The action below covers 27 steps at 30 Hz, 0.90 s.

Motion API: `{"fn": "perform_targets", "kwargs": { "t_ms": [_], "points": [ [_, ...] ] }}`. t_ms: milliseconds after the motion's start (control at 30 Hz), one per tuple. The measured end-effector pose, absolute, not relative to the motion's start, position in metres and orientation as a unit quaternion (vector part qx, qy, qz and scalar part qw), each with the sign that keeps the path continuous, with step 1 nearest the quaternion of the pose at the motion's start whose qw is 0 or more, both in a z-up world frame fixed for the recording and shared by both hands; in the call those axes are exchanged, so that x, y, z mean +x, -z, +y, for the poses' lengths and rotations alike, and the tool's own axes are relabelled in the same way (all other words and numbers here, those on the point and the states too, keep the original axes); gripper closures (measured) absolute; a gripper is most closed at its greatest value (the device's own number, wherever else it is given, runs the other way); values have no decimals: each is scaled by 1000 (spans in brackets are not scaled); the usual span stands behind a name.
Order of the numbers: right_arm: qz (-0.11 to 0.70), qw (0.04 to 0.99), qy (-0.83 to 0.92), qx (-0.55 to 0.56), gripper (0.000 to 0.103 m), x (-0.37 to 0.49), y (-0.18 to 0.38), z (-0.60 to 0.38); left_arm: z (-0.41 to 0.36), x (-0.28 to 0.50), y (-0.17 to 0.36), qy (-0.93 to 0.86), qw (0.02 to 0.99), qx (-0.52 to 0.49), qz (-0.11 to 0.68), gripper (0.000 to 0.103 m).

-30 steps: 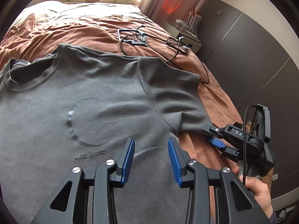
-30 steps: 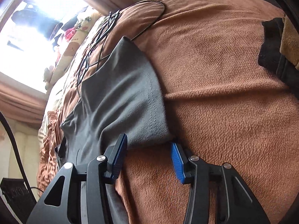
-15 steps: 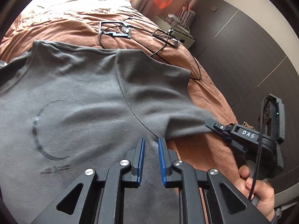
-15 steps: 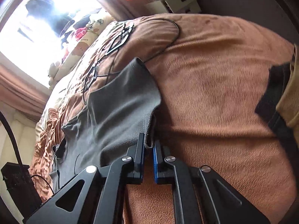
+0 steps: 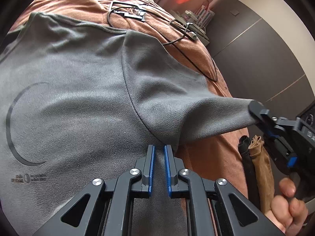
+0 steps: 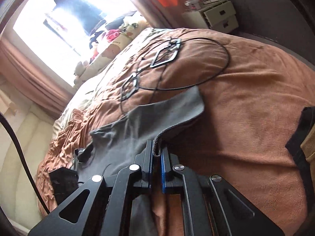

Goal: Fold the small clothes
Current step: 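Grasp the side edge with the right gripper and fold it over the body, then open the right gripper and release the folded side onto the body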

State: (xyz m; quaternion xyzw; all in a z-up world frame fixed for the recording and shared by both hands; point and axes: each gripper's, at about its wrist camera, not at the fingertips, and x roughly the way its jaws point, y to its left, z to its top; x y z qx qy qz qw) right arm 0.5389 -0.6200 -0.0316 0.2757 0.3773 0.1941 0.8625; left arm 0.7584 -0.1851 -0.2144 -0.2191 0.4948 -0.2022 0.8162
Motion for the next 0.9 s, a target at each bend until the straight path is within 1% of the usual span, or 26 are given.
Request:
{"fn": "perform_targets", "kwargs": {
  "t_ms": [200,467,900],
  "points": [
    [377,857,-229,266,100,533,24,-602,-184,758,223,197,807,-250,497,93],
    [386,847,-244,271,100,533,27,-591,-170,753,214,192,795,-284,500,92],
    [427,827,-258,259,100,535,44,-554,-88,729,188,121,819,-275,489,92]
  ]
}}
